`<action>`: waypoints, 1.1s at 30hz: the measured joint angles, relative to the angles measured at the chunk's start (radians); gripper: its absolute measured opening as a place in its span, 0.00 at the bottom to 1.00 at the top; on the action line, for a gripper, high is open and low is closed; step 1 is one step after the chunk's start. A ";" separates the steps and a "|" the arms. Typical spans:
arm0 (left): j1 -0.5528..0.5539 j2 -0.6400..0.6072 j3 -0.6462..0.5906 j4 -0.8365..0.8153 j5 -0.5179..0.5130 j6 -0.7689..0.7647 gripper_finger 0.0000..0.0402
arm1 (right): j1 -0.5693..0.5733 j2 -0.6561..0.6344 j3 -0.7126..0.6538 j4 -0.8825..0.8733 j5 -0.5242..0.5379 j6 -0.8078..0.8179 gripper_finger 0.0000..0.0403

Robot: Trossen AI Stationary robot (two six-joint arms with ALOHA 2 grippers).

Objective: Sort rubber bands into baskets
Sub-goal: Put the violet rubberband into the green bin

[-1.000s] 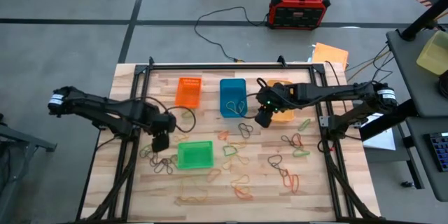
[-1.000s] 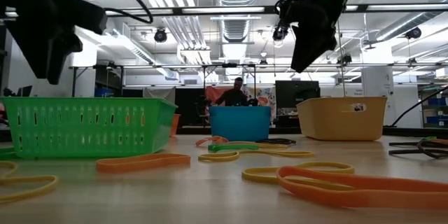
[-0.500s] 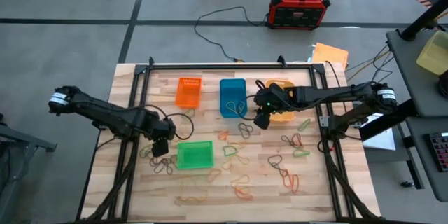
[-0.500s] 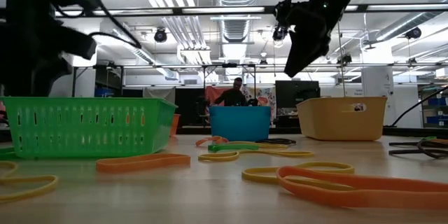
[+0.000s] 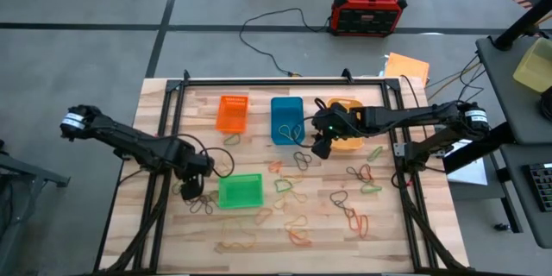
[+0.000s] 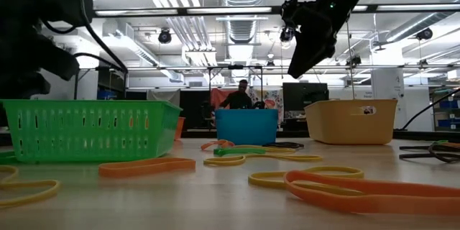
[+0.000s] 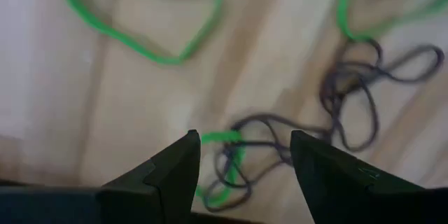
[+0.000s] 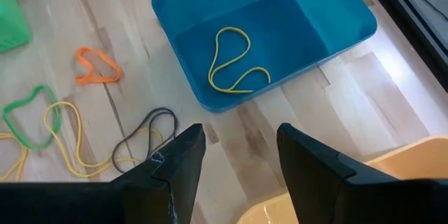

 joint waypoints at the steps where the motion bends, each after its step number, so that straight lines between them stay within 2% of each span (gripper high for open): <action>1: -0.005 0.000 0.000 0.005 0.024 -0.005 0.51 | 0.000 0.000 0.000 -0.002 0.000 0.000 0.44; 6: -0.048 0.000 0.004 0.056 0.061 -0.045 0.51 | 0.000 0.000 0.000 -0.003 0.000 0.001 0.44; 12: -0.224 0.000 0.002 0.180 0.064 0.043 0.51 | 0.000 0.000 0.000 -0.003 0.000 0.001 0.44; 18: -0.369 0.000 0.000 0.230 -0.104 -0.019 0.51 | 0.000 0.001 0.000 -0.003 0.000 0.001 0.44; 25: -0.382 0.000 -0.034 0.305 -0.140 -0.131 0.49 | 0.000 0.001 0.000 -0.003 0.000 0.001 0.44; 33: -0.382 0.067 -0.096 0.356 -0.146 -0.188 0.37 | 0.000 0.001 0.000 -0.003 0.000 -0.005 0.44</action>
